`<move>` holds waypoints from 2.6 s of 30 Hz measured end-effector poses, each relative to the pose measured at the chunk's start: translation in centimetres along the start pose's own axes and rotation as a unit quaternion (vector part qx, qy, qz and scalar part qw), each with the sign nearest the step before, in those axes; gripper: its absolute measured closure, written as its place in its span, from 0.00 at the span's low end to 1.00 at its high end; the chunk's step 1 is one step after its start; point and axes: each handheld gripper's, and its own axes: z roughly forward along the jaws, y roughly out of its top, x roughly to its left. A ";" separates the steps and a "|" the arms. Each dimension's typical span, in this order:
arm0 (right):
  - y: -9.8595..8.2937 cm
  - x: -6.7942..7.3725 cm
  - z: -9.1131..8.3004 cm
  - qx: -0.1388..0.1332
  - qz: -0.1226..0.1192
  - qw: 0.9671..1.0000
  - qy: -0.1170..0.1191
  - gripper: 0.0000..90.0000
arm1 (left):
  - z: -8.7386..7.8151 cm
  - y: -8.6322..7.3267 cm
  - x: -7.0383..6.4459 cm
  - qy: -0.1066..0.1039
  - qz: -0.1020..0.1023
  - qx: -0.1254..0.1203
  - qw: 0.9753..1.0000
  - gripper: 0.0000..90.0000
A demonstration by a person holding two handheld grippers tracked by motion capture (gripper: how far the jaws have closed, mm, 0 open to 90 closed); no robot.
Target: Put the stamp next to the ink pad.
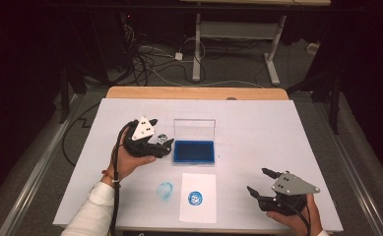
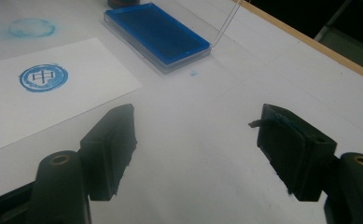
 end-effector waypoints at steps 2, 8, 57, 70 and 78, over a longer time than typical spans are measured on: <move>0.0 0.0 -0.1 0.000 0.002 1.000 0.000 0.32 | -0.2 0.2 -0.3 -0.002 0.003 -0.004 1.000 0.17; 0.1 0.0 -0.2 -0.003 0.000 1.000 -0.004 0.32 | -0.8 0.6 -1.4 0.002 0.019 -0.007 1.000 0.18; 0.2 -0.5 -0.9 -0.019 -0.002 1.000 -0.017 0.31 | -4.6 -1.6 -6.0 0.003 0.085 -0.027 0.996 0.18; 0.2 -0.5 -1.0 -0.020 -0.003 1.000 -0.023 0.31 | -5.2 -3.8 -6.1 0.014 0.086 -0.011 0.996 0.18; 0.2 -0.6 -1.2 -0.024 0.000 0.999 -0.031 0.30 | -5.5 -5.4 -5.8 0.024 0.076 0.003 0.997 0.18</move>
